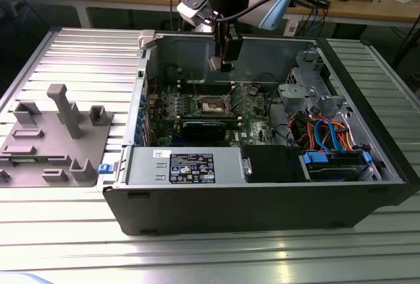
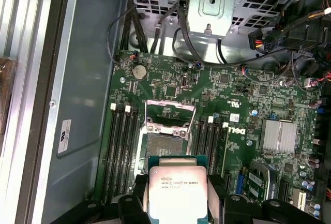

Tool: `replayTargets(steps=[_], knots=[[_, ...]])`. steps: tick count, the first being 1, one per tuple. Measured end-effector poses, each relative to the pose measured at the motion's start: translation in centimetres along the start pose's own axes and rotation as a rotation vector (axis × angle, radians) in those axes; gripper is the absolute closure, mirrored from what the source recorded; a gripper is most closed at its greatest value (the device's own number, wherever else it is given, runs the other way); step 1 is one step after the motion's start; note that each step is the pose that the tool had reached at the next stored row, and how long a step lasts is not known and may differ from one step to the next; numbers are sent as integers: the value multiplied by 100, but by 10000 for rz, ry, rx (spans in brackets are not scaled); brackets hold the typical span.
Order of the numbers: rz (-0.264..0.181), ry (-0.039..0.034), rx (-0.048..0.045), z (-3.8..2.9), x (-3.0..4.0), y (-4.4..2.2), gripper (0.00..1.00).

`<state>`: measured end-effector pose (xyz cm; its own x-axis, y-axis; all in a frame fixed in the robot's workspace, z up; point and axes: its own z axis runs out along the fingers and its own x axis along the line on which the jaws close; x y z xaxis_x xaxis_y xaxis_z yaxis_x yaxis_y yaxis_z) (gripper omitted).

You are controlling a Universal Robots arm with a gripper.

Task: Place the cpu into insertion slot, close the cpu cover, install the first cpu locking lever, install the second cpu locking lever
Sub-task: 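Place the cpu into insertion slot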

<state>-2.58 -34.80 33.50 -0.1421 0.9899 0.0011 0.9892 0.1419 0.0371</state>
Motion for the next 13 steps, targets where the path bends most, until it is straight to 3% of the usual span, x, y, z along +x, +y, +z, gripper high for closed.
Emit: replayTargets(steps=[6,13], knots=[[286,-106,15,18,0,-1,46],[615,-118,40,69,0,-3,46]])
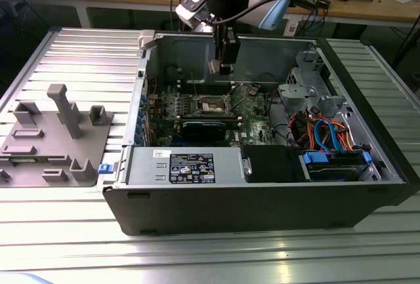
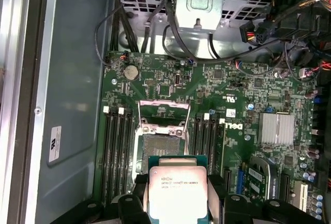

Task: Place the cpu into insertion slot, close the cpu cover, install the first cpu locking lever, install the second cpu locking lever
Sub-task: 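Place the cpu into insertion slot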

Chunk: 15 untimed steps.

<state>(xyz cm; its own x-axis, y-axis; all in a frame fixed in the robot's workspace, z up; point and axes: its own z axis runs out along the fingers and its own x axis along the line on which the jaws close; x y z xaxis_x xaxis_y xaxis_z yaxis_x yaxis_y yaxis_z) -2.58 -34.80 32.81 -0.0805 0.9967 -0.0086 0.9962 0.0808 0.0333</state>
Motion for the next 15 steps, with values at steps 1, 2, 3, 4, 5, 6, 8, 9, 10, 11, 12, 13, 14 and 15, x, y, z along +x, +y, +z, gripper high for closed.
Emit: replayTargets(steps=[1,2,3,4,5,6,8,9,10,11,12,13,14,15], knots=[[37,-1,3,6,0,0,46],[61,-2,5,10,0,0,46],[93,-3,7,16,0,0,46],[119,-4,9,20,0,0,46],[141,-6,10,23,0,0,46],[167,-5,11,27,0,1,46],[231,-8,15,37,0,1,46],[264,-9,17,41,0,1,46],[295,-11,21,45,0,1,46],[326,-14,26,49,0,1,46],[355,-15,29,53,0,1,46],[403,-19,34,59,0,0,46],[439,-22,36,64,0,0,46],[463,-24,38,68,0,0,46]])
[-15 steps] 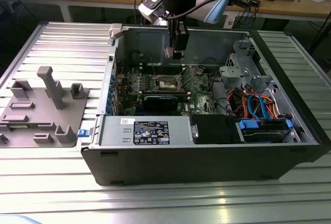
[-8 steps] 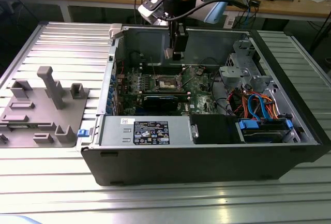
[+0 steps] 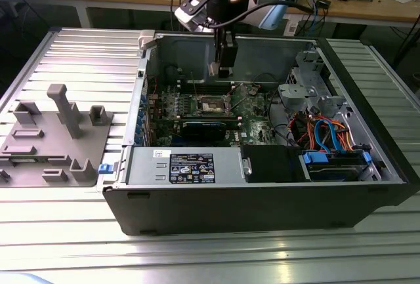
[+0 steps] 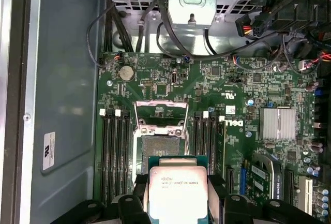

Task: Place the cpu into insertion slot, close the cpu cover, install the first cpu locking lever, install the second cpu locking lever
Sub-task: 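Place the cpu into insertion slot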

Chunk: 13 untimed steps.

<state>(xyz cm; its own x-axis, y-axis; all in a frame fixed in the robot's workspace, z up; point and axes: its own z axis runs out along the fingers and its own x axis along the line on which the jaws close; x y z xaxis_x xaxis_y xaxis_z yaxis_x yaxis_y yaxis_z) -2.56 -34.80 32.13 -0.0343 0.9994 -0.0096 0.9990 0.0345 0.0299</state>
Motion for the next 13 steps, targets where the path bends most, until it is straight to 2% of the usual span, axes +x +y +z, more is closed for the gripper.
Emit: replayTargets(steps=[5,10,13], knots=[[171,-39,16,30,0,0,46],[324,-100,28,108,1,-3,46],[347,-103,36,110,1,-4,46]])
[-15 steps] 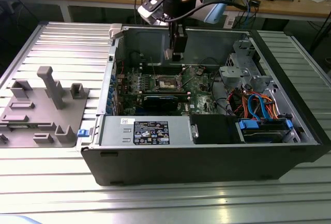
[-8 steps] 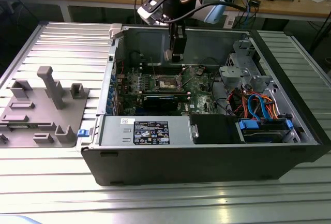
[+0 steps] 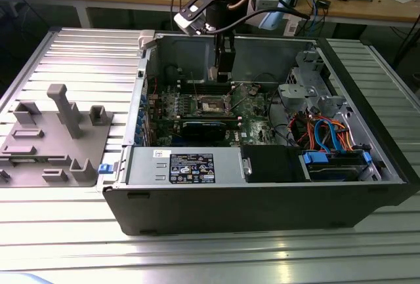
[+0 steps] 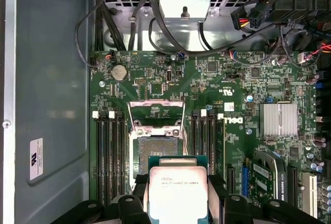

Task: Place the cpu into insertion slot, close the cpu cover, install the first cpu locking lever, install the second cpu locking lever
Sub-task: 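Place the cpu into insertion slot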

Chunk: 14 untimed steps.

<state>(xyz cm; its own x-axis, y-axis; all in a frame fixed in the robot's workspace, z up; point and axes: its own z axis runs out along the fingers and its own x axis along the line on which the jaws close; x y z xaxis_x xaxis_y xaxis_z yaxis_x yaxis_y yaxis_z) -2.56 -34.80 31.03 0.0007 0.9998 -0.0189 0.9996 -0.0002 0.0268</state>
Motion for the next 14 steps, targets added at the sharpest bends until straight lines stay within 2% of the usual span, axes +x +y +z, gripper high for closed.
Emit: replayTargets(steps=[12,14], knots=[[-1,6,-3,14,1,1,46],[-2,-30,-1,39,5,0,46]])
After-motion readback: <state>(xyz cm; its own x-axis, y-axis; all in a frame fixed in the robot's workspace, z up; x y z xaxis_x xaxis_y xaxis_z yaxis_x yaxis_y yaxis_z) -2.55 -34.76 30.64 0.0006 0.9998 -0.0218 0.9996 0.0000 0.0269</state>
